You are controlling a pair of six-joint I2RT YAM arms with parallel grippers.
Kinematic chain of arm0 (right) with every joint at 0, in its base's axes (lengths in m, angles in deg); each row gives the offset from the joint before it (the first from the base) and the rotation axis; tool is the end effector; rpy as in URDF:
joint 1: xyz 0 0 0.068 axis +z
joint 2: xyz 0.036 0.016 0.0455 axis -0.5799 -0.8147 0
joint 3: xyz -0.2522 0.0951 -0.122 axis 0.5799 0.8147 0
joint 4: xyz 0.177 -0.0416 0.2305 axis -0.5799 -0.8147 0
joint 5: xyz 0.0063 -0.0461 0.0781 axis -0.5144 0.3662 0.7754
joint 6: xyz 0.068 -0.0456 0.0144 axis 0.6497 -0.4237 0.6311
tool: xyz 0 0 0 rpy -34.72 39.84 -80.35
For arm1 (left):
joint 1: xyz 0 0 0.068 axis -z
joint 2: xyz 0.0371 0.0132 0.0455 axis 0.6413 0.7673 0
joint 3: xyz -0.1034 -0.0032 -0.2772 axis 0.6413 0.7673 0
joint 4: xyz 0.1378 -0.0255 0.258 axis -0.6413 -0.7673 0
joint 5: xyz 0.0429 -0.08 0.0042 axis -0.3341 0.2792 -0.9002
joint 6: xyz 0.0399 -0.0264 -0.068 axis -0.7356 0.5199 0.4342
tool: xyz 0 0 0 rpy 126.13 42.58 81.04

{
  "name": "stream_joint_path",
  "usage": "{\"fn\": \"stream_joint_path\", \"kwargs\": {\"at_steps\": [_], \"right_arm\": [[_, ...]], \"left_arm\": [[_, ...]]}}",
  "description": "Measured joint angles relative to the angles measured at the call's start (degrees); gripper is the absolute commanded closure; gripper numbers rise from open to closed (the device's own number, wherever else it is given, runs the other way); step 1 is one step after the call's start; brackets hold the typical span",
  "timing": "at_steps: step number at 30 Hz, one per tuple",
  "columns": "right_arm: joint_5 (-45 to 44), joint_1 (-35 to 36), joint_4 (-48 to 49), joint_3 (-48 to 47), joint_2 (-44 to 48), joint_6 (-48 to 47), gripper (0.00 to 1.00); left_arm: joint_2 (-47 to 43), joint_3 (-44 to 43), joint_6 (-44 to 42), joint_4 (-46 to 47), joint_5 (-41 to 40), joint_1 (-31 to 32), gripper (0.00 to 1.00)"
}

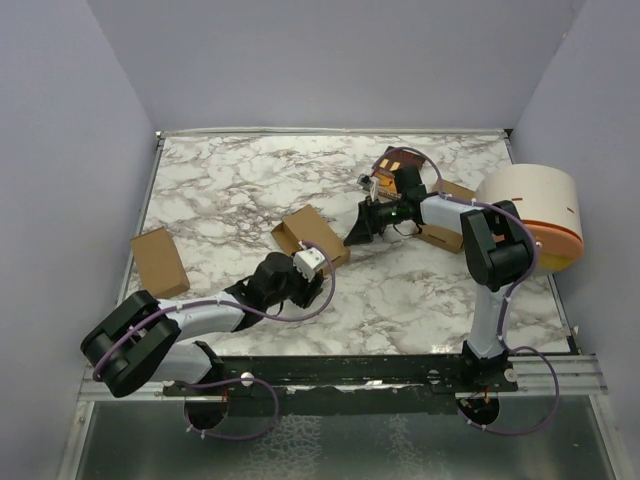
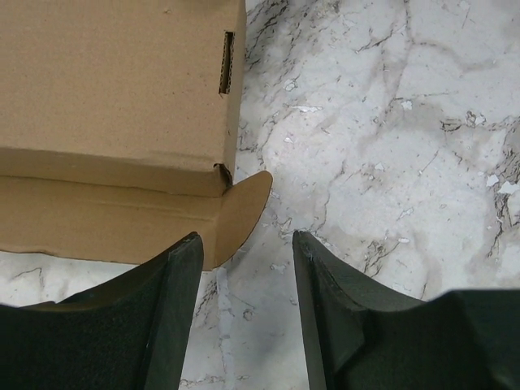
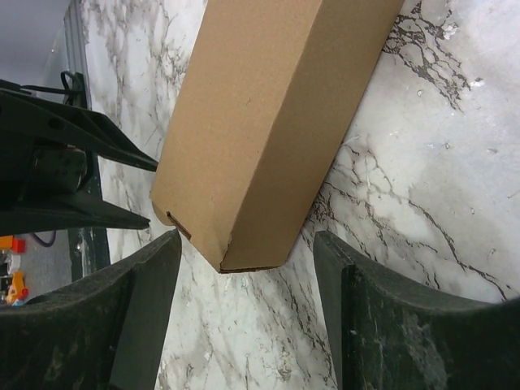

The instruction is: Fold the paper box

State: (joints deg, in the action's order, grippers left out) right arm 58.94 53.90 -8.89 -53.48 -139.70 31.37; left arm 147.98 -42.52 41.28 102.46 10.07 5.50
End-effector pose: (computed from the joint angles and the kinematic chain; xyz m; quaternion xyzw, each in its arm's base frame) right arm 0.3994 0.2001 0.1316 -0.2886 0.7869 0.5155 0.1784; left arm 0.1934 -0.2064 0.1325 0.3422 0.7890 -0.2447 0.4477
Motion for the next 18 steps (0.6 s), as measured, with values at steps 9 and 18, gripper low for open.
{"fn": "stream_joint_path", "kwargs": {"at_steps": [9, 18], "right_arm": [[0.1, 0.0, 0.6, 0.0, -0.5, 0.9, 0.35], [0.2, 0.0, 0.8, 0.0, -0.6, 1.2, 0.35]], "left_arm": [[2.1, -0.7, 0.5, 1.6, -0.9, 0.0, 0.58], [3.5, -1.5, 0.9, 1.6, -1.4, 0.0, 0.71]]}}
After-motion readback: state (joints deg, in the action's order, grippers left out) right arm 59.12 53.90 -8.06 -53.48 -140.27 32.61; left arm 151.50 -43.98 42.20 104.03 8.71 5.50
